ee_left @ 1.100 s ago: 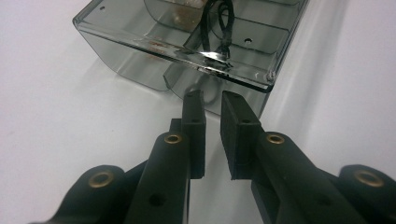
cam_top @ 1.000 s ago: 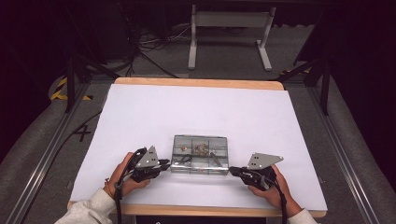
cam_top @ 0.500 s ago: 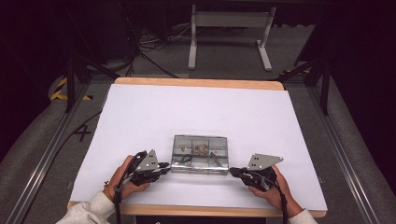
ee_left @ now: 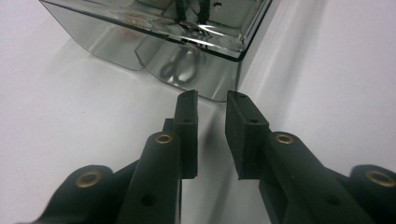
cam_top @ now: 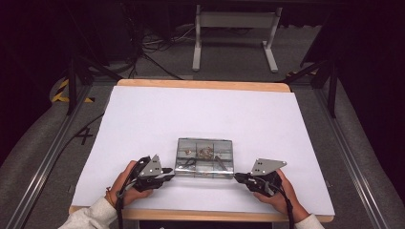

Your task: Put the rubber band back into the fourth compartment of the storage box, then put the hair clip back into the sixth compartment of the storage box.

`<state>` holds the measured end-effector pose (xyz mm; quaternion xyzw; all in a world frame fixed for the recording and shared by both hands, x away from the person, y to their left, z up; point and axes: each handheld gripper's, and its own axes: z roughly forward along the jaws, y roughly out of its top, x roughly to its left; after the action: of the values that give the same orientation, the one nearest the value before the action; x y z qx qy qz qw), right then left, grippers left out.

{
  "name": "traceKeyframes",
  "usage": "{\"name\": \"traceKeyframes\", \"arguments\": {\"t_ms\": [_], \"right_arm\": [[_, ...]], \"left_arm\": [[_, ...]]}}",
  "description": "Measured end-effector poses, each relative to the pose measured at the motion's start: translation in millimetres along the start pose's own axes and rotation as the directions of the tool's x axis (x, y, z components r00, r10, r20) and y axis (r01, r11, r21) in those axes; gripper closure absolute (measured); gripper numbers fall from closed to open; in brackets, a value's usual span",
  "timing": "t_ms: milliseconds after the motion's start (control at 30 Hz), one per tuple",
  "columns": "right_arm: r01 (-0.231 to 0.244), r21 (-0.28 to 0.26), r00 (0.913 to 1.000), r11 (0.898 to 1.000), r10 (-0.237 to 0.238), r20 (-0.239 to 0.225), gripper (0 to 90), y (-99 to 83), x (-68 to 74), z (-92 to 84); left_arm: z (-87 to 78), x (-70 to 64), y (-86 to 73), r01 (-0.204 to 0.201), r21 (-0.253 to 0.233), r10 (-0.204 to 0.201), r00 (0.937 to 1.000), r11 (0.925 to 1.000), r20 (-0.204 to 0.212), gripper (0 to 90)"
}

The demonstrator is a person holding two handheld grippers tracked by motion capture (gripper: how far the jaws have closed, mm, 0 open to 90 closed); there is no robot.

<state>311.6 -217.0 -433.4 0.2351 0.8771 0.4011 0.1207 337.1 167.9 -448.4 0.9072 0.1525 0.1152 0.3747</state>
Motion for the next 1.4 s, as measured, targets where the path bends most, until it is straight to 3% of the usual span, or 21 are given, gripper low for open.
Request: {"name": "traceKeyframes", "arguments": {"t_ms": [133,300,600,900,1100,1267,1400], "right_arm": [[0.014,0.029,0.9999,0.999,-0.014,-0.003,80.3,-2.7,3.6,3.5],[-0.013,-0.014,0.9999,1.0,0.013,-0.007,78.6,0.3,2.1,1.7],[0.004,-0.009,1.0,1.0,-0.004,0.0,80.5,1.9,2.0,0.2],[0.004,-0.021,0.9996,1.0,-0.003,0.028,79.9,1.4,-1.2,-7.8],[0.013,-0.019,0.9987,1.0,-0.012,0.05,77.5,1.9,-3.4,-8.8],[0.009,-0.03,0.9976,1.0,-0.007,0.069,74.5,2.8,-5.3,-11.7],[0.009,-0.026,0.9954,1.0,-0.007,0.096,72.2,1.2,-6.5,-14.8]], "left_arm": [[0.6,-1.1,0.1,0.003,-0.003,-0.003,1.0,1.0,0.006,71.3],[0.3,-0.5,-0.3,0.009,-0.01,-0.009,0.9999,0.9999,0.013,68.9],[-1.7,0.5,-2.0,0.003,-0.011,-0.002,0.9998,0.9999,0.018,69.6],[-11.2,-1.7,-6.9,-0.009,-0.03,0.009,1.0,0.9995,0.0,69.9],[-16.4,0.5,-10.2,0.009,-0.051,-0.01,0.9998,0.9986,-0.015,69.2],[-23.3,2.5,-12.0,-0.009,-0.072,0.007,0.9993,0.9974,-0.036,68.9],[-30.1,8.4,-18.1,0.01,-0.083,-0.015,0.9983,0.9965,-0.056,68.4]]}}
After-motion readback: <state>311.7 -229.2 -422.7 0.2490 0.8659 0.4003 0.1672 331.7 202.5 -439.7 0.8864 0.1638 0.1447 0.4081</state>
